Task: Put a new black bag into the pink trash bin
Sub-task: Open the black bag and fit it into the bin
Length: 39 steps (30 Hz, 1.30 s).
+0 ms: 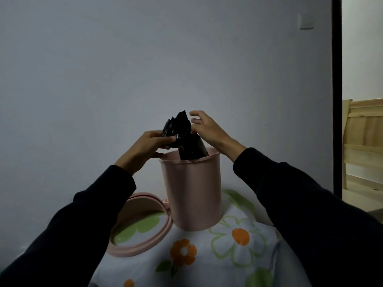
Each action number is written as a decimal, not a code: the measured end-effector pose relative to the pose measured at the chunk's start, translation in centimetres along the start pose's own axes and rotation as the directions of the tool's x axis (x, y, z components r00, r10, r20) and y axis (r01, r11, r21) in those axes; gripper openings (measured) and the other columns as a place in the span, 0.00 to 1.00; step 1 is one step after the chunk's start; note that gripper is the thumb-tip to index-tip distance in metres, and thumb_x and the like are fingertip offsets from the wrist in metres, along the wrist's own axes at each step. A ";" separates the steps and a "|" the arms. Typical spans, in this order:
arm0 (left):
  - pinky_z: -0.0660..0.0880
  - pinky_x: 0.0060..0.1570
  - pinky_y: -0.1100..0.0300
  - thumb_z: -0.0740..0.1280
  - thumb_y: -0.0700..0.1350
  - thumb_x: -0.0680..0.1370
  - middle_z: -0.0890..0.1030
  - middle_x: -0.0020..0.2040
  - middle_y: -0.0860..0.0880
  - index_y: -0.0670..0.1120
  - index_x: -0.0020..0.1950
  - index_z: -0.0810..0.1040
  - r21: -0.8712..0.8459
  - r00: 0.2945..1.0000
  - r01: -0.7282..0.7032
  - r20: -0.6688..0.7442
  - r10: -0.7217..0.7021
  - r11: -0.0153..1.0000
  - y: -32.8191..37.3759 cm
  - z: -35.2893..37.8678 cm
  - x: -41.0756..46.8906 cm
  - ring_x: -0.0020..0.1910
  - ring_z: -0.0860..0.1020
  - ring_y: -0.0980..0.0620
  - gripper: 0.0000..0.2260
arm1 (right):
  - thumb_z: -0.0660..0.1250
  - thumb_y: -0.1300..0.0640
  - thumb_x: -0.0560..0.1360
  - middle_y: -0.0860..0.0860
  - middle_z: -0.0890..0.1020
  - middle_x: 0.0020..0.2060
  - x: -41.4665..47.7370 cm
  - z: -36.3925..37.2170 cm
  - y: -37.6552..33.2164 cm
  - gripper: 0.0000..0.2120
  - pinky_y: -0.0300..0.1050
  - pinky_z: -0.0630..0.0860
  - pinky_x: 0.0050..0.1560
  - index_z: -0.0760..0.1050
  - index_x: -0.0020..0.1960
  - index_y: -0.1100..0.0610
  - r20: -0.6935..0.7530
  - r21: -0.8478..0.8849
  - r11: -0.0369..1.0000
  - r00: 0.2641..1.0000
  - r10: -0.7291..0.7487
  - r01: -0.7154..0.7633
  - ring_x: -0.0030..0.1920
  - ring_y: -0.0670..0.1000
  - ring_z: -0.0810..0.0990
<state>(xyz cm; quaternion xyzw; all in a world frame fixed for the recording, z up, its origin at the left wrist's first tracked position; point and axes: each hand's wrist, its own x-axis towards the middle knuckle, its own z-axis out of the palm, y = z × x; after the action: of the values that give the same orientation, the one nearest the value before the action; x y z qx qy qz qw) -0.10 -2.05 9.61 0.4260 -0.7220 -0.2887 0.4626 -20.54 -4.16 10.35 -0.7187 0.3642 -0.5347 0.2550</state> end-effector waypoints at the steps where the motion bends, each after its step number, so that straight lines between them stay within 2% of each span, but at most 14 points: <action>1: 0.78 0.51 0.51 0.68 0.49 0.78 0.85 0.49 0.48 0.47 0.57 0.83 -0.019 1.000 -0.004 0.012 0.004 1.000 0.1 0.1 -0.2 0.47 0.78 0.51 0.11 | 0.61 0.61 0.78 0.51 0.77 0.53 0.0 -0.1 -0.1 0.24 0.35 0.71 0.51 0.65 0.74 0.56 -0.011 0.016 1.000 1.000 0.010 -0.010 0.60 0.48 0.76; 4: 0.79 0.46 0.54 0.66 0.56 0.78 0.85 0.47 0.47 0.45 0.56 0.84 -0.091 1.000 0.017 -0.005 -0.018 0.996 0.2 0.3 -0.4 0.45 0.79 0.50 0.17 | 0.64 0.63 0.76 0.51 0.81 0.45 0.0 -0.2 0.0 0.18 0.35 0.75 0.45 0.73 0.65 0.59 -0.070 -0.008 1.000 0.997 -0.030 0.030 0.48 0.47 0.80; 8: 0.80 0.41 0.55 0.59 0.58 0.81 0.85 0.46 0.45 0.44 0.54 0.83 -0.096 0.995 0.055 -0.074 -0.062 0.994 0.3 0.2 -0.3 0.42 0.81 0.48 0.21 | 0.71 0.61 0.72 0.54 0.84 0.44 0.4 -0.3 1.0 0.10 0.50 0.81 0.52 0.79 0.52 0.62 -0.082 -0.071 0.995 0.994 -0.074 0.068 0.46 0.52 0.84; 14: 0.76 0.31 0.58 0.62 0.50 0.81 0.84 0.49 0.37 0.38 0.53 0.82 -0.024 0.994 0.019 -0.109 -0.022 1.000 0.0 0.3 0.0 0.32 0.78 0.49 0.16 | 0.72 0.57 0.68 0.58 0.85 0.45 0.5 -0.1 1.3 0.12 0.57 0.81 0.54 0.80 0.50 0.62 -0.067 -0.109 0.991 0.994 -0.087 0.079 0.48 0.57 0.85; 18: 0.77 0.32 0.61 0.62 0.47 0.82 0.83 0.46 0.34 0.35 0.56 0.80 -0.213 0.984 0.055 -0.155 -0.089 0.975 -0.6 0.0 0.5 0.33 0.81 0.51 0.16 | 0.69 0.54 0.65 0.61 0.84 0.44 0.5 0.0 1.1 0.18 0.56 0.81 0.49 0.79 0.49 0.66 -0.077 -0.099 0.990 0.991 -0.109 0.101 0.43 0.58 0.84; 21: 0.80 0.32 0.62 0.61 0.41 0.82 0.82 0.47 0.37 0.35 0.55 0.77 -0.507 0.968 0.075 -0.169 -0.184 0.859 -0.7 -0.2 0.9 0.36 0.84 0.48 0.11 | 0.67 0.52 0.64 0.60 0.83 0.39 0.5 -0.2 0.9 0.19 0.52 0.79 0.41 0.79 0.47 0.66 -0.072 -0.090 0.988 0.989 -0.131 0.125 0.37 0.51 0.81; 23: 0.83 0.38 0.61 0.61 0.39 0.82 0.82 0.51 0.37 0.35 0.52 0.77 -0.643 0.963 0.060 -0.165 -0.214 0.764 -0.8 -0.4 1.4 0.44 0.84 0.45 0.09 | 0.66 0.51 0.64 0.62 0.82 0.38 0.5 -0.2 0.8 0.20 0.49 0.75 0.39 0.78 0.46 0.67 -0.057 -0.093 0.985 0.987 -0.149 0.143 0.36 0.51 0.79; 25: 0.83 0.40 0.60 0.61 0.38 0.82 0.80 0.54 0.37 0.34 0.54 0.76 -0.734 0.958 0.021 -0.180 -0.223 0.679 -1.1 -0.7 1.9 0.50 0.82 0.44 0.08 | 0.66 0.52 0.65 0.60 0.79 0.34 0.5 -0.2 0.9 0.20 0.48 0.72 0.37 0.77 0.45 0.69 -0.040 -0.104 0.983 0.987 -0.157 0.152 0.35 0.51 0.77; 27: 0.82 0.39 0.59 0.61 0.36 0.82 0.80 0.52 0.37 0.33 0.54 0.75 -0.799 0.957 -0.012 -0.183 -0.224 0.601 -0.9 -0.7 2.1 0.50 0.81 0.45 0.07 | 0.66 0.56 0.67 0.55 0.78 0.32 0.3 -0.3 0.8 0.14 0.47 0.71 0.37 0.76 0.41 0.69 0.005 -0.089 0.984 0.988 -0.154 0.154 0.33 0.51 0.76; 29: 0.83 0.41 0.58 0.62 0.36 0.81 0.80 0.51 0.37 0.34 0.56 0.75 -0.831 0.960 -0.015 -0.168 -0.225 0.556 -0.6 -0.6 2.3 0.50 0.82 0.46 0.07 | 0.68 0.59 0.69 0.56 0.79 0.31 -0.1 -0.2 0.6 0.08 0.47 0.73 0.39 0.78 0.38 0.65 0.064 -0.072 0.985 0.986 -0.153 0.158 0.34 0.51 0.78; 32: 0.82 0.49 0.57 0.63 0.35 0.79 0.82 0.51 0.39 0.37 0.54 0.78 -0.776 0.969 0.054 -0.110 -0.220 0.629 -0.2 -0.4 2.3 0.47 0.83 0.46 0.07 | 0.70 0.51 0.73 0.61 0.83 0.39 -0.7 0.2 0.2 0.15 0.47 0.74 0.44 0.82 0.43 0.64 0.221 -0.053 0.988 0.967 -0.127 0.142 0.40 0.53 0.79; 34: 0.81 0.44 0.59 0.62 0.34 0.78 0.82 0.49 0.41 0.38 0.54 0.80 -0.671 0.980 0.058 -0.101 -0.169 0.739 0.3 0.1 1.9 0.44 0.83 0.47 0.09 | 0.61 0.35 0.76 0.56 0.84 0.42 -1.0 0.1 -0.1 0.30 0.44 0.71 0.44 0.82 0.43 0.63 0.314 0.033 0.999 0.948 -0.042 0.033 0.43 0.53 0.76; 36: 0.80 0.39 0.60 0.63 0.34 0.78 0.83 0.48 0.42 0.39 0.56 0.80 -0.551 0.989 0.030 -0.107 -0.106 0.834 0.6 0.4 1.5 0.43 0.82 0.48 0.10 | 0.51 0.31 0.78 0.59 0.85 0.48 -0.9 -0.3 -0.1 0.39 0.42 0.69 0.43 0.82 0.43 0.64 0.328 0.172 0.983 0.944 0.010 -0.071 0.45 0.55 0.74; 39: 0.79 0.48 0.56 0.67 0.34 0.76 0.83 0.50 0.43 0.38 0.60 0.79 -0.423 0.996 0.015 -0.069 -0.049 0.906 0.8 0.8 1.3 0.48 0.82 0.46 0.12 | 0.58 0.34 0.78 0.61 0.84 0.46 -0.5 -0.3 -0.3 0.30 0.44 0.72 0.41 0.79 0.42 0.61 0.164 0.184 0.980 0.986 0.041 -0.071 0.41 0.53 0.77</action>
<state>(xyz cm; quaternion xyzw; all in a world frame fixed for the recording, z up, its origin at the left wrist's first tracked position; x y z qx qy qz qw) -1.39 -2.79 10.50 0.3386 -0.6167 -0.4286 0.5669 -20.86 -3.58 10.43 -0.7210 0.3104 -0.5002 0.3654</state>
